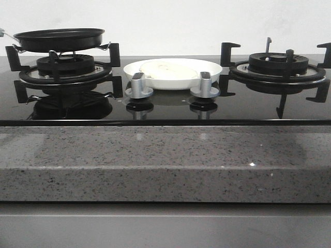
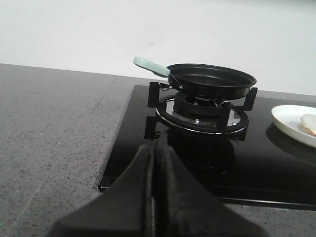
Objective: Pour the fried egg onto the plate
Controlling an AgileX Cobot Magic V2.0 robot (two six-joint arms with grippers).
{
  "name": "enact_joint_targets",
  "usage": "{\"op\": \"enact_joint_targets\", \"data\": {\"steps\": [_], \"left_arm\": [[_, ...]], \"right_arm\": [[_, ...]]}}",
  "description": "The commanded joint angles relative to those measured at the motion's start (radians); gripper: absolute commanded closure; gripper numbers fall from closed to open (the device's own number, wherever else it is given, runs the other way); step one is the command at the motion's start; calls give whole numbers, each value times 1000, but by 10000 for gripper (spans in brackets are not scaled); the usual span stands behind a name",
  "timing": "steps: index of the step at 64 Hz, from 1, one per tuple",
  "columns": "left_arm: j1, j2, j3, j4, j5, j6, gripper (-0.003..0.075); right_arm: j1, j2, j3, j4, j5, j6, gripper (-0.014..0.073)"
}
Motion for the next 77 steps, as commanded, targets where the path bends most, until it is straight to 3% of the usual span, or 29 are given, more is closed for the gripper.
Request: {"op": "enact_joint_targets", "data": {"steps": [1, 9, 21, 38, 50, 77], "left_arm": [[-8, -22, 37, -7, -202, -9, 739], [-8, -22, 53, -20, -224, 4, 739], [-8, -22, 53, -213, -233, 229, 739], [-8, -22, 53, -194, -184, 219, 739], [-8, -22, 53, -102, -172, 114, 739], [-8, -22, 53, -102, -145, 113, 739]], "right_arm": [[0, 0, -27, -9, -50, -12, 663], [0, 0, -27, -9, -48, -12, 663], [0, 0, -27, -9, -48, -12, 663], [0, 0, -27, -9, -48, -12, 663], [0, 0, -27, -9, -48, -12, 663], [0, 0, -27, -9, -48, -12, 663]]}}
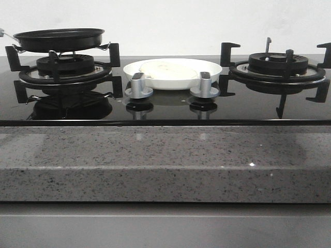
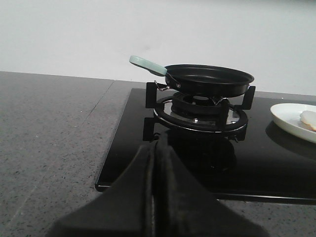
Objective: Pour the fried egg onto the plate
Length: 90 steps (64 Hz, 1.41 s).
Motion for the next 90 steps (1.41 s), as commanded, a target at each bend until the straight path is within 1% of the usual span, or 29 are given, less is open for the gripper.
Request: {"op": "enact_joint_targets", "data": {"steps": [1, 55, 58, 61, 67, 74, 81, 90], "left_arm": [[-8, -22, 7, 0, -76, -11, 739], [-8, -20, 7, 0, -76, -11, 739], [-8, -20, 7, 0, -76, -11, 739], [-8, -20, 7, 0, -76, -11, 739], [-8, -20, 7, 0, -76, -11, 739], [-8, -20, 7, 0, -76, -11, 739], [-8, -20, 7, 0, -76, -11, 739], [-8, -20, 7, 0, -76, -11, 739]], "right_arm": [[0, 0, -27, -9, -50, -12, 663], [0, -8, -23, -18, -61, -12, 663], [-4, -21, -14, -51, -87, -12, 663], [-25, -42, 11, -70, -143, -12, 663], [-78, -125, 99, -65, -308, -18, 662], [-135, -240, 237, -65, -476, -89, 662], [-198, -353, 362, -58, -577, -132, 662], [-262, -479, 509, -51, -683, -132, 662]]}}
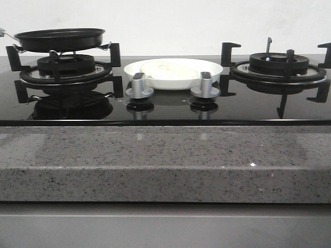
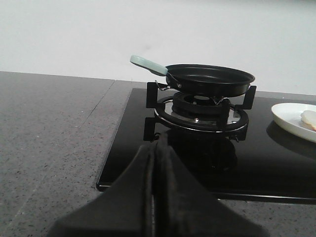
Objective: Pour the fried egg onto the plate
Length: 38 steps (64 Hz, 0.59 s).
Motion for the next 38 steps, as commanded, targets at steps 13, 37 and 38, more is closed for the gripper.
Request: {"op": "enact_joint_targets", "data": {"steps": [13, 37, 38], "left_arm": [[-8, -20, 7, 0, -76, -11, 739], [-8, -19, 7, 0, -76, -11, 739], [-8, -19, 7, 0, -76, -11, 739]], "right_arm": [[-64, -139, 187, -2, -340, -18, 662], [-123, -212, 304, -1, -501, -18, 662], [-124, -212, 304, -1, -501, -18, 662]]}}
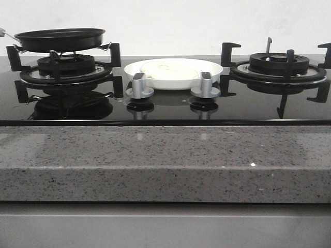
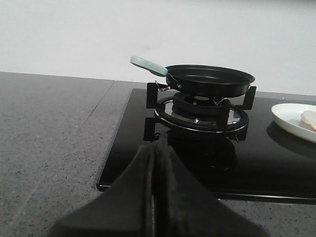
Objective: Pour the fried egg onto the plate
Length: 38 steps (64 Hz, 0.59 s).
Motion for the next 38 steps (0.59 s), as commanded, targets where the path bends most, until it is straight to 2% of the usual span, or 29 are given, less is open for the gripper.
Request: {"op": "enact_joint_targets", "data": {"steps": [1, 38], "left_arm": [[-8, -19, 7, 0, -78, -11, 739], [-8, -19, 7, 0, -78, -11, 739]], "right_arm": [[-20, -21, -4, -1, -94, -9, 662], [-39, -21, -4, -2, -94, -9, 662]]}}
